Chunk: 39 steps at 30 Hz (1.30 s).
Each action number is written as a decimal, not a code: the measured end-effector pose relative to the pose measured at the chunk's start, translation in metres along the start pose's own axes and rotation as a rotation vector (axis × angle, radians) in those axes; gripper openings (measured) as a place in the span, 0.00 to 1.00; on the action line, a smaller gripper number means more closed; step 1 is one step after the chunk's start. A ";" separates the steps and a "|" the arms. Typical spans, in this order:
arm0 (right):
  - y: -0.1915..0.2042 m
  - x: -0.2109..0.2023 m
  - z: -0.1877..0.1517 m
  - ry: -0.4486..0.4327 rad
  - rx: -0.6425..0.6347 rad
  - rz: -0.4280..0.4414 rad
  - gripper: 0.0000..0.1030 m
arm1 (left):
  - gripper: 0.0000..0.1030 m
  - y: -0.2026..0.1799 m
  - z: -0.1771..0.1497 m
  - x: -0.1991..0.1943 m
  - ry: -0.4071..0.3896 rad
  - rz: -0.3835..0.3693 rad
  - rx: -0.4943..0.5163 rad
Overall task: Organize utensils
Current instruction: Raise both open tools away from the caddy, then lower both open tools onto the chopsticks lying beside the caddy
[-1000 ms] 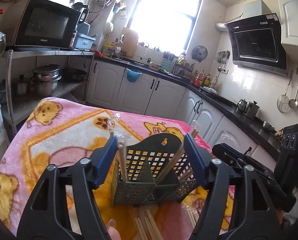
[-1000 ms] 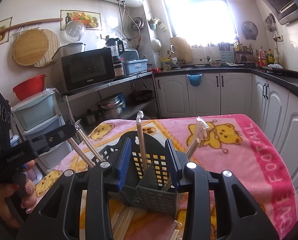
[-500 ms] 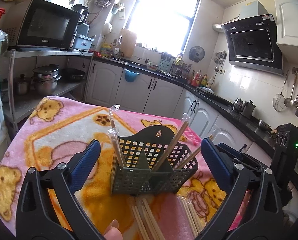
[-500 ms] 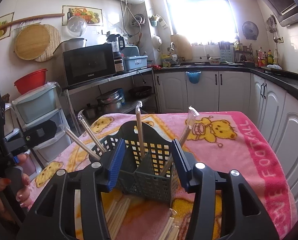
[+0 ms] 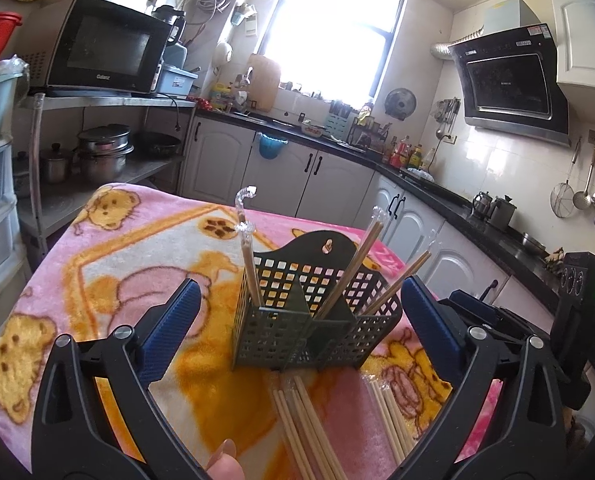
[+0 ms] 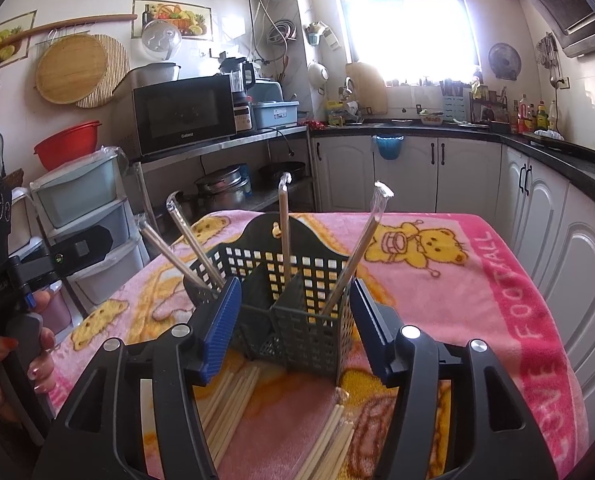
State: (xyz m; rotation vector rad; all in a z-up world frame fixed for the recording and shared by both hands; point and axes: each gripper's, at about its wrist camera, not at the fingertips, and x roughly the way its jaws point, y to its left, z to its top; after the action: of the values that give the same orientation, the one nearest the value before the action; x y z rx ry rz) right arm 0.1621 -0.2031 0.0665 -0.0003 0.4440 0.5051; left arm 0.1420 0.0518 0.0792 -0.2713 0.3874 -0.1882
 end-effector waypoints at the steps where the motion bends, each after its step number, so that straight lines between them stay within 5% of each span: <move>1: 0.001 -0.001 -0.002 0.004 -0.005 -0.001 0.53 | 0.90 0.000 -0.001 0.000 0.002 0.001 0.002; 39: 0.012 0.006 -0.061 0.214 -0.044 0.018 0.54 | 0.90 0.022 -0.065 0.028 0.234 0.068 -0.053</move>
State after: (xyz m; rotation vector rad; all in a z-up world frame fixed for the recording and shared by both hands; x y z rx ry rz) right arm 0.1364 -0.1965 0.0104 -0.0936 0.6427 0.5346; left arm 0.1444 0.0521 0.0053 -0.2889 0.6333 -0.1437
